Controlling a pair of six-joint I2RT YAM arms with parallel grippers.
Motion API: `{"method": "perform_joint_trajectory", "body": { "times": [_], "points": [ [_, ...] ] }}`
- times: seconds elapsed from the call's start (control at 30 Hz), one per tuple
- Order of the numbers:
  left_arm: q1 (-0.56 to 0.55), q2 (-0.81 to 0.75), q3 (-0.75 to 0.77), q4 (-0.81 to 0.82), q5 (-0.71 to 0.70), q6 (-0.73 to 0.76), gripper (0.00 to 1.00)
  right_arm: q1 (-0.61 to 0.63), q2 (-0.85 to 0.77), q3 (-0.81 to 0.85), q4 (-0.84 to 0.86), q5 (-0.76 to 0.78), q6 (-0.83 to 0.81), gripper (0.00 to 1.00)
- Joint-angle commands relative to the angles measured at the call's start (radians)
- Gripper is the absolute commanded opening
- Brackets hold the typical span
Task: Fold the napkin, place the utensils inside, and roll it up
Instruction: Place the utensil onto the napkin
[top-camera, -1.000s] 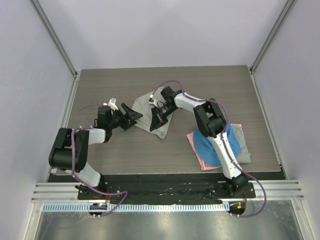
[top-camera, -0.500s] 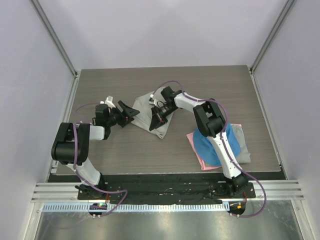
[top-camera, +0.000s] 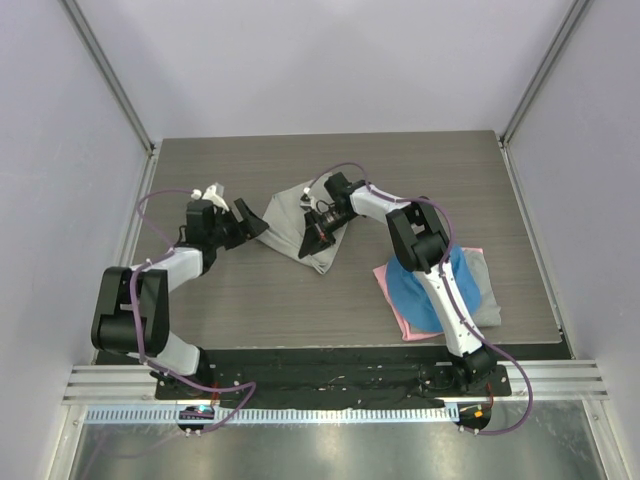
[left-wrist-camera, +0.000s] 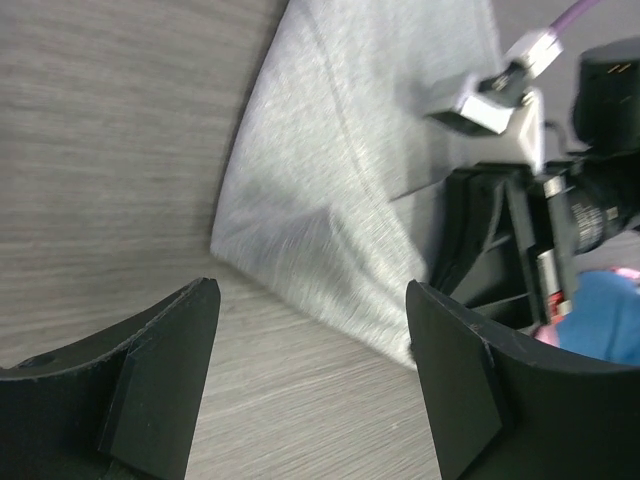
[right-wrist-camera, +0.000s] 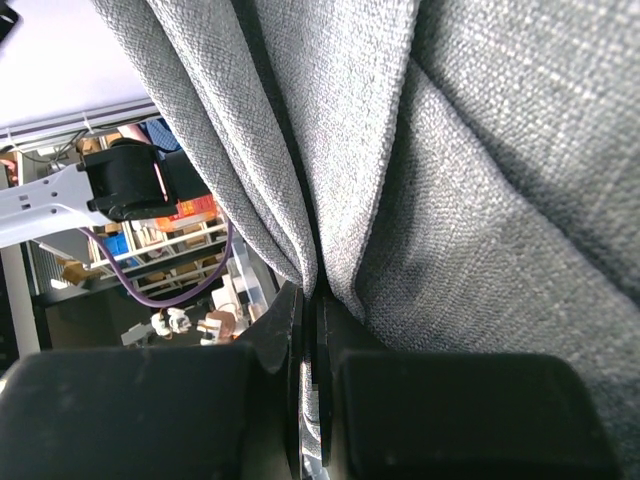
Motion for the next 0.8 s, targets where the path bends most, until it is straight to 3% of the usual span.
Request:
{"method": "perform_joint_trajectory", "body": {
  "times": [0.0,0.4,0.57,0.77],
  "points": [
    [-0.022,0.0,0.037,-0.089,-0.085,0.1,0.8,-0.015,0.054,0.027,0.046,0.099,0.013,0.01],
    [-0.024,0.083,0.041,0.064,-0.08,0.077,0.79,-0.016,0.068,0.029,0.051,0.099,0.021,0.01],
    [-0.022,0.093,0.008,0.208,-0.048,0.001,0.78,-0.015,0.071,0.027,0.053,0.099,0.023,0.01],
    [-0.021,0.115,0.004,0.256,-0.047,-0.044,0.78,-0.015,0.067,0.026,0.054,0.099,0.024,0.01]
  ]
}}
